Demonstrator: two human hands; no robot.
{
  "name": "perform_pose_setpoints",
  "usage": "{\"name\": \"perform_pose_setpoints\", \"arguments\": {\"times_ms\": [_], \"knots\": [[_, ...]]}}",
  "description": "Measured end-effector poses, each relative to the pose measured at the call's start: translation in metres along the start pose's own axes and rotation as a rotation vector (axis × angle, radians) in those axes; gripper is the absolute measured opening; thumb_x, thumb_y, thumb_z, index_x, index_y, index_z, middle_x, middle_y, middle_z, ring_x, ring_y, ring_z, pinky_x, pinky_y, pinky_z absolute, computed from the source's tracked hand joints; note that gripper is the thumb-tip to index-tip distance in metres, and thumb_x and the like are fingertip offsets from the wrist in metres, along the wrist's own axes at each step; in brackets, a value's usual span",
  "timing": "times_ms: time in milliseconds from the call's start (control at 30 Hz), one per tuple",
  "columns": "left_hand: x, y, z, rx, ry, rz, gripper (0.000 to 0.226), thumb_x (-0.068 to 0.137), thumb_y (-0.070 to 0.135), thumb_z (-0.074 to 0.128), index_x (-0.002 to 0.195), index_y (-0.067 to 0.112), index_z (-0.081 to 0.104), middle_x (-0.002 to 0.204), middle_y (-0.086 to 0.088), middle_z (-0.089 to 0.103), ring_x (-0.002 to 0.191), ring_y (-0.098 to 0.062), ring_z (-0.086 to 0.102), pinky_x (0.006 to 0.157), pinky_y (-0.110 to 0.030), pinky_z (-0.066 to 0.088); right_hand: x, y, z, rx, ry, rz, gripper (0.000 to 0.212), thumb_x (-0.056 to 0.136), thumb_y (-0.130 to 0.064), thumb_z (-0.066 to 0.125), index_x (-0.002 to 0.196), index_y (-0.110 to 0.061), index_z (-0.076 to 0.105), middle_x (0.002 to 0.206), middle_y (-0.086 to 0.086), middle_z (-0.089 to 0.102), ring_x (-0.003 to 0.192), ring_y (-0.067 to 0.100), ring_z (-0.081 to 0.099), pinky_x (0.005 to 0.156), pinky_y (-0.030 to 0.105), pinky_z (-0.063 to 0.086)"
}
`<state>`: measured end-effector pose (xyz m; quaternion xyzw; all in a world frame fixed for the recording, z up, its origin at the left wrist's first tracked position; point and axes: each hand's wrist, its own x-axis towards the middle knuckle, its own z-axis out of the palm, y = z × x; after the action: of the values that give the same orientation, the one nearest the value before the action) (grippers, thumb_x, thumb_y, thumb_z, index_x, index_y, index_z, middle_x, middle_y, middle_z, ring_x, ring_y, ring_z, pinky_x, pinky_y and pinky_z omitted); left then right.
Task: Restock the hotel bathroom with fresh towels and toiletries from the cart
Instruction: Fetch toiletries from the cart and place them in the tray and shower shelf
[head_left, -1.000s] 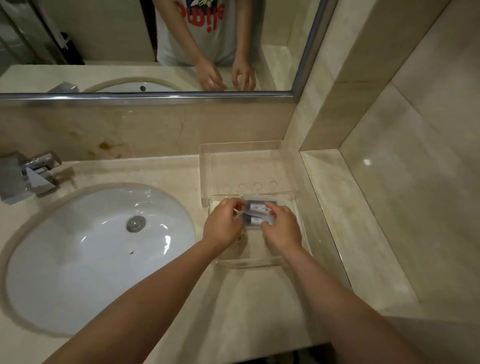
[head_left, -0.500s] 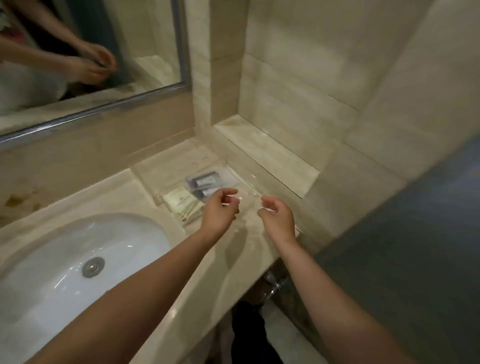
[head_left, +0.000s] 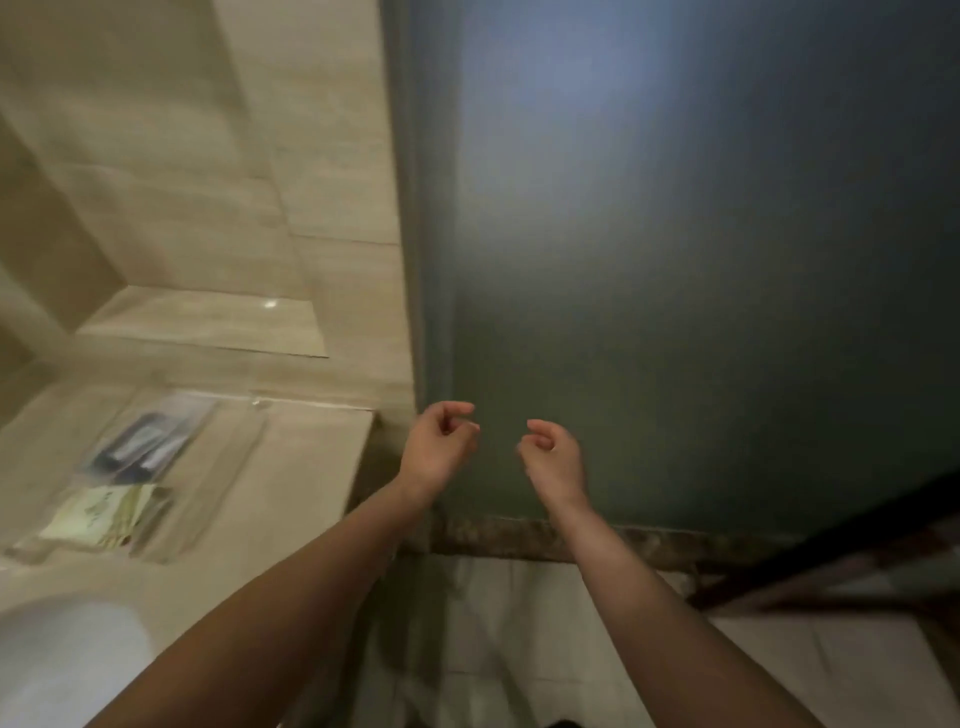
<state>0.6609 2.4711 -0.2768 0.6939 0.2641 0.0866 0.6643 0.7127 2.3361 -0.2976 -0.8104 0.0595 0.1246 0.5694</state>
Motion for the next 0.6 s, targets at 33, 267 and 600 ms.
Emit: {"name": "perform_pose_setpoints", "arguments": {"times_ms": [33,267,600], "knots": [[-0.001,0.0,0.019,0.01,-0.05,0.006,0.018,0.088,-0.003,0.059,0.102,0.009,0.06,0.069,-0.002,0.053,0.058,-0.014,0.051,0.055,-0.026,0.044,-0.001,0.004,-0.019,0.018,0.029,0.017,0.028,0.089,-0.007,0.055,0.115,-0.013,0.063,0.098,0.002,0.065,0.086,0.019,0.061,0.081,0.034,0.051],[-0.05,0.012,0.167,0.102,-0.345,0.022,0.018,0.09,-0.007,0.054,0.098,0.007,0.06,0.069,-0.005,0.049,0.047,-0.004,0.046,0.045,-0.015,0.039,-0.02,0.054,-0.169,0.113,0.271,0.093,0.026,0.088,-0.004,0.056,0.112,-0.015,0.061,0.093,0.0,0.061,0.089,0.015,0.058,0.08,0.022,0.042],[-0.179,0.011,0.399,0.174,-0.693,-0.04,0.018,0.092,-0.001,0.057,0.107,0.01,0.058,0.079,-0.003,0.059,0.061,-0.009,0.052,0.049,-0.012,0.042,-0.072,0.154,-0.404,0.19,0.606,0.158,0.027,0.084,0.003,0.06,0.108,-0.004,0.067,0.086,0.004,0.063,0.083,0.016,0.059,0.078,0.018,0.046]]}}
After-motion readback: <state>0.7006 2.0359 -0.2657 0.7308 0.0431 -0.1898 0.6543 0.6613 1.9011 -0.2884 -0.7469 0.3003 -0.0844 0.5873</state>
